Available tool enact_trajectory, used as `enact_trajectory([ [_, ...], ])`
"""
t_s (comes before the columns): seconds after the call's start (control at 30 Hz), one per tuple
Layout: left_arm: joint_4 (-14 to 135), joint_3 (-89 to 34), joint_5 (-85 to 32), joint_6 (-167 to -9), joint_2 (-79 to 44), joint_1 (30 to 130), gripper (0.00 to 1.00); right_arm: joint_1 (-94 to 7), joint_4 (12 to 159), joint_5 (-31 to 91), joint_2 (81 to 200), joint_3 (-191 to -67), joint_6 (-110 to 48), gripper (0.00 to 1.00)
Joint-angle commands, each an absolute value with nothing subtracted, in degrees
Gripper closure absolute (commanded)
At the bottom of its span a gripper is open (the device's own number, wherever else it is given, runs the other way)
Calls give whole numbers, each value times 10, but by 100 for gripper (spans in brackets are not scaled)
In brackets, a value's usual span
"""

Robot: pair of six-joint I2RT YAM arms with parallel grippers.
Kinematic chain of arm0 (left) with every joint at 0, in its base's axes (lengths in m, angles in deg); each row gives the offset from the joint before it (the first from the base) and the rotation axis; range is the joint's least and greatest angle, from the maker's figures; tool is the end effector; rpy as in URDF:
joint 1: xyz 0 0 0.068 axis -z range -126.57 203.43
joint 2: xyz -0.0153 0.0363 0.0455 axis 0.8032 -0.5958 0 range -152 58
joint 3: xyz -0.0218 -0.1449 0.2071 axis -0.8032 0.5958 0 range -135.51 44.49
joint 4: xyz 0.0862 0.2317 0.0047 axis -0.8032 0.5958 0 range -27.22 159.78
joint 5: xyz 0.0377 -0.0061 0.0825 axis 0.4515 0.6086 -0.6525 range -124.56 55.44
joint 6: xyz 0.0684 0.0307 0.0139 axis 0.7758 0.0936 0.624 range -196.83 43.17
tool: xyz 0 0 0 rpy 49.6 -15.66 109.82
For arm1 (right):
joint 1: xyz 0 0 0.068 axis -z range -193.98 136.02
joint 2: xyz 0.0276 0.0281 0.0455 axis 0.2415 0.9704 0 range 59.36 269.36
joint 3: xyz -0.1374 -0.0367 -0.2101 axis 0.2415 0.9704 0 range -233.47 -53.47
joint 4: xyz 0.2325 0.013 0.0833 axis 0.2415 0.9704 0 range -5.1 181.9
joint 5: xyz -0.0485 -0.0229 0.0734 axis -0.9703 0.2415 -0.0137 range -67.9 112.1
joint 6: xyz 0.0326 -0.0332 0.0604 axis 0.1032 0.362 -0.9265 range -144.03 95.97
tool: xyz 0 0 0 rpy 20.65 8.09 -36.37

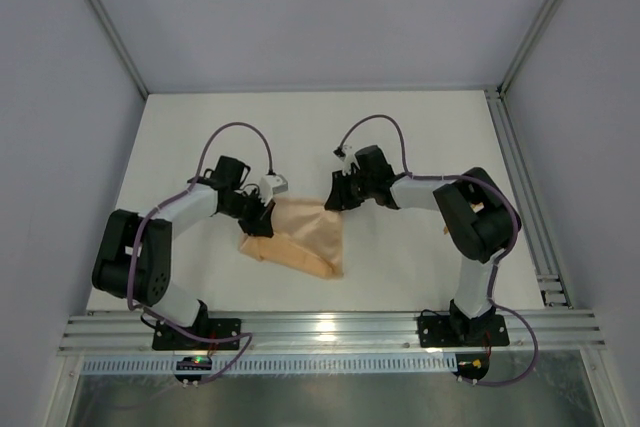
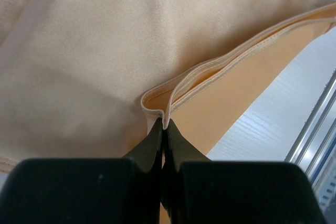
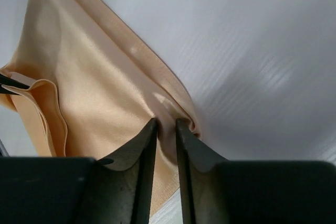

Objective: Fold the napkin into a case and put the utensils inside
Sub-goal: Fold the lower triangle-folded napkin at the center of the board.

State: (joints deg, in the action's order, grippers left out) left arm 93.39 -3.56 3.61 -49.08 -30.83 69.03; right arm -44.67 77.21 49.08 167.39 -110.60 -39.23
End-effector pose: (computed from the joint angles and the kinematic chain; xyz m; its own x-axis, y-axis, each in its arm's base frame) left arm 0.2475 -0.1106 0.1348 -0.6209 0.5535 -0.5551 0.7802 0.5045 -0.3697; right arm 0.3145 0.2207 0.1151 -0.7621 -0.1807 -0.6217 -0.5589 0.6683 0.4909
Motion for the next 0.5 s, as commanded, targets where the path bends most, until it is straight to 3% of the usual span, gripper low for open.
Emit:
enact_trajectory([
  [0.0,926,-35,60,-505,-289,679,100,-449,765,479,1679,-1091,-407,77],
  [0.07,931,-34,61,-504,-284,675,100,-448,768,470,1677,-1087,-408,78],
  [0.2,932,-22,55,-502,-270,668,100,-447,768,462,1655,-1078,-397,58],
  [0.47,935,-17,63,-507,-260,664,100,-447,837,405,1580,-1097,-355,49],
])
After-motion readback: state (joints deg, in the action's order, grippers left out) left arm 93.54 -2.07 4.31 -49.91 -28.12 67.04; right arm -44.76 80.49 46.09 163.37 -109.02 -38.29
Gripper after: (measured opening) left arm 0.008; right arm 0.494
